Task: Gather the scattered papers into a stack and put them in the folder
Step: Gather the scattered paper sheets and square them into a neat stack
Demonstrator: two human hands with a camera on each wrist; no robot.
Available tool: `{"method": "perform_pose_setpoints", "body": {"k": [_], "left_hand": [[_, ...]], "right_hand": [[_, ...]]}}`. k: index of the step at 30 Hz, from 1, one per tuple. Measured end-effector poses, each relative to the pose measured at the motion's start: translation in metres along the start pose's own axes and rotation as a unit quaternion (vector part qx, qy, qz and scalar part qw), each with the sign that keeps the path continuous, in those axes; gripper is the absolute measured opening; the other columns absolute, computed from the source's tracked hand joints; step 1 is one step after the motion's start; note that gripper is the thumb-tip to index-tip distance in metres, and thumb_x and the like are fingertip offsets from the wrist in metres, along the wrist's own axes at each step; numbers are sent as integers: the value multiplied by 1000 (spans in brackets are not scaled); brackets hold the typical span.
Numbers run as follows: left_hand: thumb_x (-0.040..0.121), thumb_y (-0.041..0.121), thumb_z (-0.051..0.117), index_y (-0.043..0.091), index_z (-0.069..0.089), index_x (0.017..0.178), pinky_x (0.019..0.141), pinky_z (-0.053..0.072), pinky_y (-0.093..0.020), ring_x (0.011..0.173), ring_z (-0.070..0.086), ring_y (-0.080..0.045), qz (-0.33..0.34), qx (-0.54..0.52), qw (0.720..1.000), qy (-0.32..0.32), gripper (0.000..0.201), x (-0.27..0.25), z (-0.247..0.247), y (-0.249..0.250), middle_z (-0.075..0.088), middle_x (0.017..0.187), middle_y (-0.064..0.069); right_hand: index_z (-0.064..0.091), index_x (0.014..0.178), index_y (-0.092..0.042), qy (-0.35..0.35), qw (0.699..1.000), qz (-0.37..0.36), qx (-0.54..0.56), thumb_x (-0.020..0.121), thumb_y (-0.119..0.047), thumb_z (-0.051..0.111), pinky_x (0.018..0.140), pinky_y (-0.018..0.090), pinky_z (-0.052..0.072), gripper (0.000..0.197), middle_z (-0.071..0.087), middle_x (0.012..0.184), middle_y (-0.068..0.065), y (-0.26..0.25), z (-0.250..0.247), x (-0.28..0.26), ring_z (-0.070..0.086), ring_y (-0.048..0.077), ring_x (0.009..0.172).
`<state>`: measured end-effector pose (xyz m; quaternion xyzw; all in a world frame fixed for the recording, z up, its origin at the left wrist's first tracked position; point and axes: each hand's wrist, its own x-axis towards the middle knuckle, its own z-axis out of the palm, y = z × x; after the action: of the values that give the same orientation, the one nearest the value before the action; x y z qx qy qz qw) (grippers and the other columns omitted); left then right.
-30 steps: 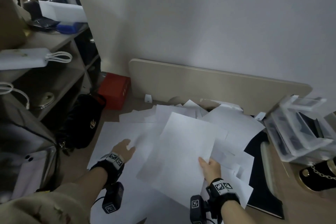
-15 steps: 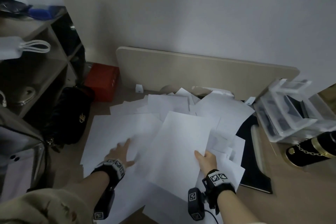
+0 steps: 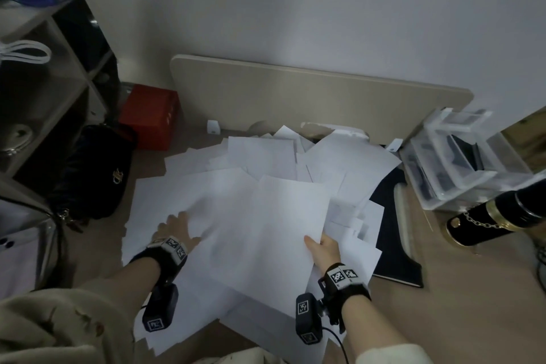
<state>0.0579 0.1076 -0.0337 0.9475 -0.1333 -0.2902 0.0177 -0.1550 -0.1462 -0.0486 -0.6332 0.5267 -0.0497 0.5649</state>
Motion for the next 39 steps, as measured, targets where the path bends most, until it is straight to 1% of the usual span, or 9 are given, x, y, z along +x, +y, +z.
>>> {"method": "perform_pose_setpoints", "body": {"k": [3,7,10,17,23,28,32,35,39], "left_hand": [[81,39,70,9,32,133,94,46,-39,116,51,-33,-25,-75,997,-25,72,-2,3,8,39,133,-15],[85,31,67,9,29,136,90,47,-35,109,57,-34,-44,-187,980,-57,67,-9,13,14,55,127,-18],[86,36,63,13,37,131,87,48,-35,105,60,-34,-41,-237,967,-82,57,-12,19,17,57,125,-17],[87,35,63,5,53,118,94,43,-34,109,59,-30,-34,-207,974,-89,44,-22,23,23,60,121,-14],[87,42,63,2,55,120,96,42,-34,115,55,-29,-33,-184,978,-93,52,-26,21,20,57,126,-16],[94,34,56,4,52,131,95,39,-26,122,52,-26,11,-200,973,-118,47,-34,21,27,53,135,-12],[94,22,54,10,54,130,96,43,-28,118,55,-26,61,-230,966,-100,38,-40,25,31,56,132,-11],[95,13,52,7,57,126,88,45,-27,107,59,-24,98,-289,950,-68,32,-45,17,35,60,122,-9],[73,12,63,6,55,122,92,51,-42,103,62,-31,110,-443,886,-83,51,-57,-3,30,63,113,-12]], "right_hand": [[54,99,18,-17,1000,-3,-12,81,-16,64,69,31,47,40,60,105,32,2,2,-2,55,18,71],[56,101,17,-42,998,-1,-52,85,-20,63,77,41,53,41,65,100,31,3,5,-4,66,39,87],[55,88,6,-95,988,-9,-118,88,-21,57,68,30,42,27,57,81,17,3,9,-8,54,25,74],[53,119,-1,-152,977,-35,-147,88,-12,54,86,30,45,32,60,119,20,-4,15,-18,57,31,110],[37,139,-4,-153,981,-12,-114,94,-11,53,91,24,38,48,50,132,17,-11,5,-23,50,21,109],[54,115,12,-179,978,-8,-108,92,-3,51,72,29,42,28,61,107,30,-7,9,-22,55,25,86],[59,111,-7,-221,972,-1,-77,89,3,49,83,37,53,25,64,110,16,-6,14,-30,63,30,97],[56,119,-8,-218,973,-27,-66,92,0,49,85,33,53,29,62,117,15,-11,13,-34,64,30,103],[55,116,-8,-236,970,-43,-36,95,-5,50,59,11,49,22,62,102,6,-19,13,-36,62,13,82]]}}
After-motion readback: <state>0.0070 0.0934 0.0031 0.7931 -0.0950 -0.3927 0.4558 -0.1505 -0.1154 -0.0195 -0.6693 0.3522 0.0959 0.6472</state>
